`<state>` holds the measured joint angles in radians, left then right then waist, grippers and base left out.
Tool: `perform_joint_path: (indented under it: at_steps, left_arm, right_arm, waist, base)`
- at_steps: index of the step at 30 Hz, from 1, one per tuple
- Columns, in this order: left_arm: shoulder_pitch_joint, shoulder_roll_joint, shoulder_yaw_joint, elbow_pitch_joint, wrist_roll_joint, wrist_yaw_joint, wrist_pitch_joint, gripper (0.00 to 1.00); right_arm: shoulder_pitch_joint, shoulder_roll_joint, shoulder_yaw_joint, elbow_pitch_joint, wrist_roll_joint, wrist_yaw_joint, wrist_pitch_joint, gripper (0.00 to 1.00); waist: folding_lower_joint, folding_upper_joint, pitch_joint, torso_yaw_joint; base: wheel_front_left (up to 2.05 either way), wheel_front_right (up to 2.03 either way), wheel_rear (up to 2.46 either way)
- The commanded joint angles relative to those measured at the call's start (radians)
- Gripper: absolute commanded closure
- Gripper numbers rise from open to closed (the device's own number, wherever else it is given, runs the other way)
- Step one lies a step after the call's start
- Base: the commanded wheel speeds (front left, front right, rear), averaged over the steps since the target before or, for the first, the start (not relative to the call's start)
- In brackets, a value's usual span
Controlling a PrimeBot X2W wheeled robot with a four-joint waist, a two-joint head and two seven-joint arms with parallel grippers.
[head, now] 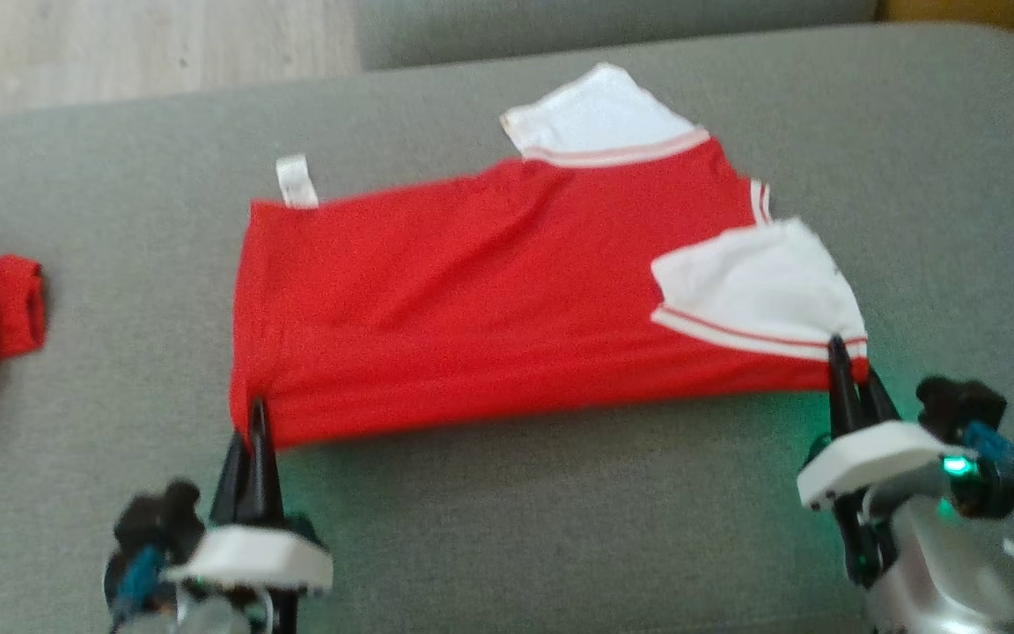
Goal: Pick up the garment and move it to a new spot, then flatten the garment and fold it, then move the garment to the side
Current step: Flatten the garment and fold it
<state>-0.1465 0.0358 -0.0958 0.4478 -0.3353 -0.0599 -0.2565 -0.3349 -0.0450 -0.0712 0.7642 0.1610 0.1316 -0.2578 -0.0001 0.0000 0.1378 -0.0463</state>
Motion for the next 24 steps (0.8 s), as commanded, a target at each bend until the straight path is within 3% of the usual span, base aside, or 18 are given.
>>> perform_joint_path:
  at_steps: [1,13,14,15,16,17,24]
  left_arm:
    - [0.017,0.014,0.038,-0.041,-0.008,0.015,-0.005,1.0]
    - [0.159,0.014,0.005,0.012,-0.073,0.056,-0.005,1.0]
    - [0.158,0.014,0.0,0.02,-0.071,0.057,-0.005,1.0]
    - [0.155,0.014,-0.002,0.022,-0.069,0.059,-0.005,0.63]
    - [0.149,0.014,-0.003,0.02,-0.061,0.062,-0.005,0.11]
    - [0.139,0.014,-0.003,0.015,-0.053,0.065,-0.005,0.0]
    - [-0.006,0.014,0.048,-0.016,0.041,0.079,-0.005,0.0]
  right_arm:
    - [0.008,-0.01,0.015,-0.035,0.016,-0.001,-0.004,1.0]
    - [0.114,-0.015,0.069,-0.086,0.083,-0.001,-0.004,1.0]
    - [0.121,-0.016,0.071,-0.083,0.088,-0.001,-0.004,0.9]
    - [0.125,-0.018,0.073,-0.085,0.091,-0.001,-0.004,0.24]
    - [0.127,-0.02,0.073,-0.089,0.092,-0.001,-0.004,0.0]
    - [0.125,-0.022,0.07,-0.096,0.092,-0.001,-0.004,0.0]
    - [0.064,-0.025,0.065,-0.17,0.055,-0.001,-0.004,0.0]
  waist:
    - [0.0001,0.0,-0.048,0.024]
    - [0.0001,0.0,-0.103,0.053]
    - [0.0001,0.0,-0.1,0.053]
    - [0.0001,0.0,-0.096,0.053]
    - [0.0001,0.0,-0.09,0.053]
    - [0.0001,0.0,-0.082,0.053]
    - [0.0001,0.0,-0.001,0.043]
  base:
    - [0.0,0.0,0.0]
    - [0.0,0.0,0.0]
    - [0.0,0.0,0.0]
    - [0.0,0.0,0.0]
    - [0.0,0.0,0.0]
    - [0.0,0.0,0.0]
    - [0.0,0.0,0.0]
